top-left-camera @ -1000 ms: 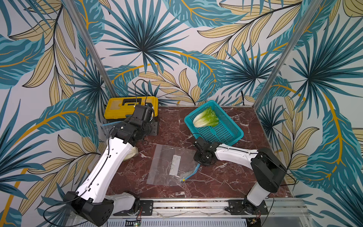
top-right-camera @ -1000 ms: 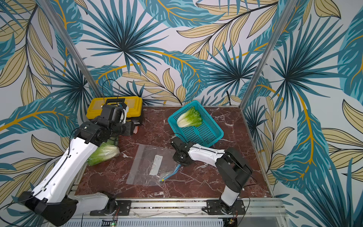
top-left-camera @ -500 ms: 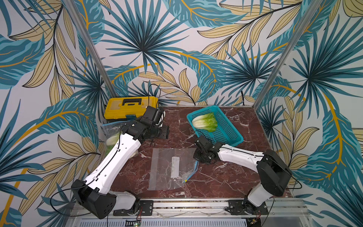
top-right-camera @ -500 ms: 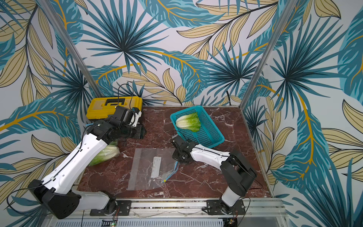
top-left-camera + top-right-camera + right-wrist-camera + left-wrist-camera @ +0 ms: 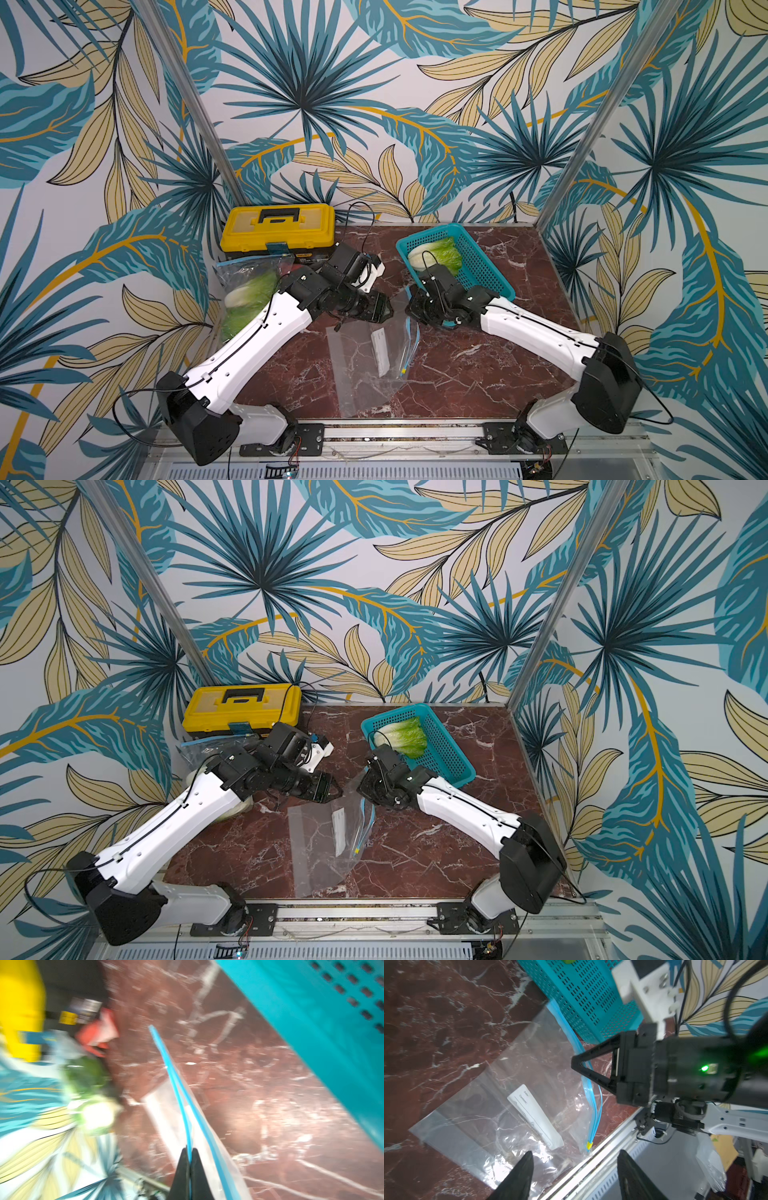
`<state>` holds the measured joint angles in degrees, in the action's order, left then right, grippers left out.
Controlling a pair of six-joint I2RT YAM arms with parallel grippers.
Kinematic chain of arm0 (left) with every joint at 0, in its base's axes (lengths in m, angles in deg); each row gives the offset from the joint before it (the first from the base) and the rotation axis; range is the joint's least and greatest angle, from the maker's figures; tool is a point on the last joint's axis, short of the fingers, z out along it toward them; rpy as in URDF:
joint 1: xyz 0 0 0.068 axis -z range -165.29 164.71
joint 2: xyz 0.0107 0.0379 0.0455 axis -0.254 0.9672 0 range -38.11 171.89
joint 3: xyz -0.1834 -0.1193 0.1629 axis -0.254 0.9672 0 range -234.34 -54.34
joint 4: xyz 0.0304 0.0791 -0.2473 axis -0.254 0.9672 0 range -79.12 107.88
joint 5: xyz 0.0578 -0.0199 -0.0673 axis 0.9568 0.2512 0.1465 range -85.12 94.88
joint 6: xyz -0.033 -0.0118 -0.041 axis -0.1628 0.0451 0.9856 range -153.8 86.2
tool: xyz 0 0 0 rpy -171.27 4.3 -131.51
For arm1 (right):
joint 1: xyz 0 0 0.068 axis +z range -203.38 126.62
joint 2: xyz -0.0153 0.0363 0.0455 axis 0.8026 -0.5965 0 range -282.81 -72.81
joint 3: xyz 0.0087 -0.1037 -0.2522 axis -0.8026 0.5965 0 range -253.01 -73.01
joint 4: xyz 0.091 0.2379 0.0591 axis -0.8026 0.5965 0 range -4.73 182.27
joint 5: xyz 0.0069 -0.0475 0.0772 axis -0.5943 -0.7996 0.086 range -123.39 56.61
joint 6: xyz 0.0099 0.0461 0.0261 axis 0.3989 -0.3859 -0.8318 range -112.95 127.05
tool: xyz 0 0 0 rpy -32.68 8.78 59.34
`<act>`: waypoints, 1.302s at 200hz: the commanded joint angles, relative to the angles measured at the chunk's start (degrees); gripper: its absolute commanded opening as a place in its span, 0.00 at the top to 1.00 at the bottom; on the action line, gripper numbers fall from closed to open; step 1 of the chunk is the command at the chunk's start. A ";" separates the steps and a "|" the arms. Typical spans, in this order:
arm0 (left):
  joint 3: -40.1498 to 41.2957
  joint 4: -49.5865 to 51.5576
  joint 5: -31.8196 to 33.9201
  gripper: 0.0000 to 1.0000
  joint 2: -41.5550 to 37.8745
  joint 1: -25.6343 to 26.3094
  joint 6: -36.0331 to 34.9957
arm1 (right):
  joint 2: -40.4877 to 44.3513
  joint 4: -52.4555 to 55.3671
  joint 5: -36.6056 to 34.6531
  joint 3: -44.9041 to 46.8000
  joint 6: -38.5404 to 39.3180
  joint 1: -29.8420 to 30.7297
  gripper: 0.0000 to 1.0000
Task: Put the chinese cabbages into a zipper bag and zip it
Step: Pick up the zipper food storage bag at the center of the board.
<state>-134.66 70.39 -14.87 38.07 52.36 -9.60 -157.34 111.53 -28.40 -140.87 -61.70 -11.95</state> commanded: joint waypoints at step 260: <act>-2.04 -18.81 20.34 1.00 6.80 2.96 4.99 | 1.11 21.16 -1.29 -20.39 14.67 -8.70 0.49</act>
<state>-133.89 52.42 5.13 45.94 55.20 -4.99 -154.89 118.37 -28.20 -160.76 -58.90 -22.16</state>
